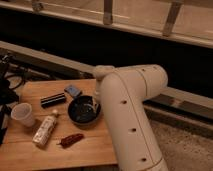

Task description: Drag the ceramic bowl in a circle

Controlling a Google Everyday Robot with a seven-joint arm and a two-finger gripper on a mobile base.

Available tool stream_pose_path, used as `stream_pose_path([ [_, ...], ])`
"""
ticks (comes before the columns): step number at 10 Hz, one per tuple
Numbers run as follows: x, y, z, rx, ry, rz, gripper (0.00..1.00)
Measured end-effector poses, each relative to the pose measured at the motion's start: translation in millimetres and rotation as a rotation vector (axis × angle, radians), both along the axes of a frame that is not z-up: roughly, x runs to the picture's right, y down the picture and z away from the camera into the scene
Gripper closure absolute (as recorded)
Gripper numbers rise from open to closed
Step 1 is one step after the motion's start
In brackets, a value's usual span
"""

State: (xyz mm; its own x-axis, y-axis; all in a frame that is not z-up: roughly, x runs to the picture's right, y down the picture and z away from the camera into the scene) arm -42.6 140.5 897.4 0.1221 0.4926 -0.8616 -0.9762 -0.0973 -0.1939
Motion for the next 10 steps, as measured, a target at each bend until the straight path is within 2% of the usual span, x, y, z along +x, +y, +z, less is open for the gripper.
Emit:
stream_pose_path([
  [1,-2,-1,-4.4,0.022,-0.011,-0.015,1.0],
  [4,-38,-16,-23.0,0.105,-0.061,-0.037,1.0],
  [6,-35,-25,-24.3,0.134,-0.06,-0.033,1.0],
  [10,-9,-37,-17.9,0.163,-0.033,0.043,1.0],
])
